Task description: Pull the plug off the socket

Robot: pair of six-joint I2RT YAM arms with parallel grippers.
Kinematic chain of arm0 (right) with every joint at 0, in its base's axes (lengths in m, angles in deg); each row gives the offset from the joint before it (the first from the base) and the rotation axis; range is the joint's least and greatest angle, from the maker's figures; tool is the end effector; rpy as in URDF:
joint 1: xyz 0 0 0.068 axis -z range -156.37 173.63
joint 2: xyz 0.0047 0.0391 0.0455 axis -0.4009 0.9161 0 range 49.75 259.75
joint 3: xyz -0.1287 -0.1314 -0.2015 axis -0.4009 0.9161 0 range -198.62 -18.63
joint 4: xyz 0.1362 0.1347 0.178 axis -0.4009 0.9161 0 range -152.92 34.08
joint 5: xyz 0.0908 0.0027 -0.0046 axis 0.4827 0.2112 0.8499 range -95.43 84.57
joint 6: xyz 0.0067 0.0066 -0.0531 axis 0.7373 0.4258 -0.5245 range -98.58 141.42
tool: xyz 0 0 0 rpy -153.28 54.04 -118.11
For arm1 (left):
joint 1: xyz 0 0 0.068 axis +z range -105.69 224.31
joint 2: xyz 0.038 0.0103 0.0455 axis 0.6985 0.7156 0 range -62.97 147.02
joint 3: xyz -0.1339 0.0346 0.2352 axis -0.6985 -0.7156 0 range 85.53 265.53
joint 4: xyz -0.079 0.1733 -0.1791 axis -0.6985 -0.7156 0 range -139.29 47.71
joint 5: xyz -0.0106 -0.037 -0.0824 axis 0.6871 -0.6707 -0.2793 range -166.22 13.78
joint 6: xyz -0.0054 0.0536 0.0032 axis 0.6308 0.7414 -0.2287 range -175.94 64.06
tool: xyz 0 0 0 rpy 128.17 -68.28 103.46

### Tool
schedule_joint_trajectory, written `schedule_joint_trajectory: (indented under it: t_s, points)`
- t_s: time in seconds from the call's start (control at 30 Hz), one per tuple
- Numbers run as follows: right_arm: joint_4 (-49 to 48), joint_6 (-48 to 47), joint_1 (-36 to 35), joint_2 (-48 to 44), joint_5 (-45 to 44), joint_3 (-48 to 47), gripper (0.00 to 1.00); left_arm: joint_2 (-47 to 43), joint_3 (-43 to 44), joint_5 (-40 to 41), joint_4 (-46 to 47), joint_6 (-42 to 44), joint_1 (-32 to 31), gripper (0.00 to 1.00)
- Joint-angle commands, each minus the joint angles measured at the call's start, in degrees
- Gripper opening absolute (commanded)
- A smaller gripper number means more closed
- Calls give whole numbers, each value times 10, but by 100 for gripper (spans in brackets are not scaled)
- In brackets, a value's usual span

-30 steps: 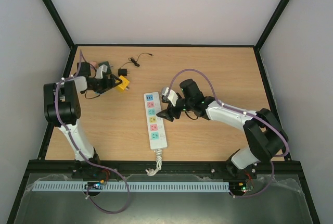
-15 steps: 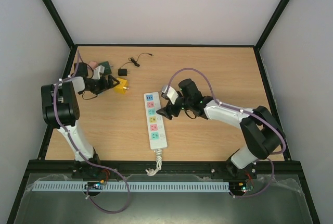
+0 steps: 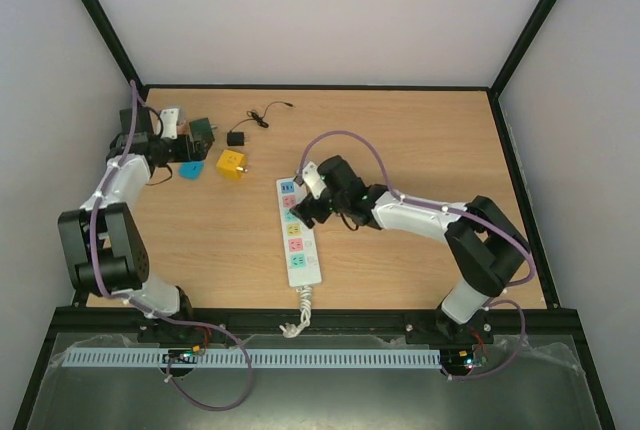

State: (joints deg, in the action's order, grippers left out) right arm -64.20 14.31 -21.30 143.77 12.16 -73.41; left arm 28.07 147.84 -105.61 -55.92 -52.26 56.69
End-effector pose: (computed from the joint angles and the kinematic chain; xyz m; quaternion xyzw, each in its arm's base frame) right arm 0.2411 0.2558 0.2019 -0.4499 0.7686 0.2705 0.3657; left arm 0.3417 0.0572 0.2415 0.0350 0.8901 -0.1752 0.4192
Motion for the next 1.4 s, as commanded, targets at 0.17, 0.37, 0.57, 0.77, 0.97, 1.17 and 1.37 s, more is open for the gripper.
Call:
schedule_joint_trajectory:
  t_s: [0.17, 0.37, 0.57, 0.77, 0.97, 1.17, 1.37]
  points:
    - [119, 213, -99, 68, -253, -70, 98, -123, -59, 88, 19, 16, 23, 100]
    - [129, 271, -133, 62, -263, -77, 98, -137, -71, 86, 30, 7, 49, 100]
    - [183, 314, -158, 109, -301, -126, 98, -133, -81, 70, 43, -4, 78, 100]
    - [186, 332, -160, 146, -286, -141, 98, -127, -81, 49, 41, -7, 93, 100]
    - [193, 347, -167, 165, -290, -146, 98, -134, -88, 49, 46, -8, 97, 100]
    - [200, 344, -171, 183, -311, -154, 98, -130, -90, 41, 47, -11, 106, 100]
    - [186, 317, -151, 168, -300, -133, 87, -132, -96, 33, 50, -9, 108, 100]
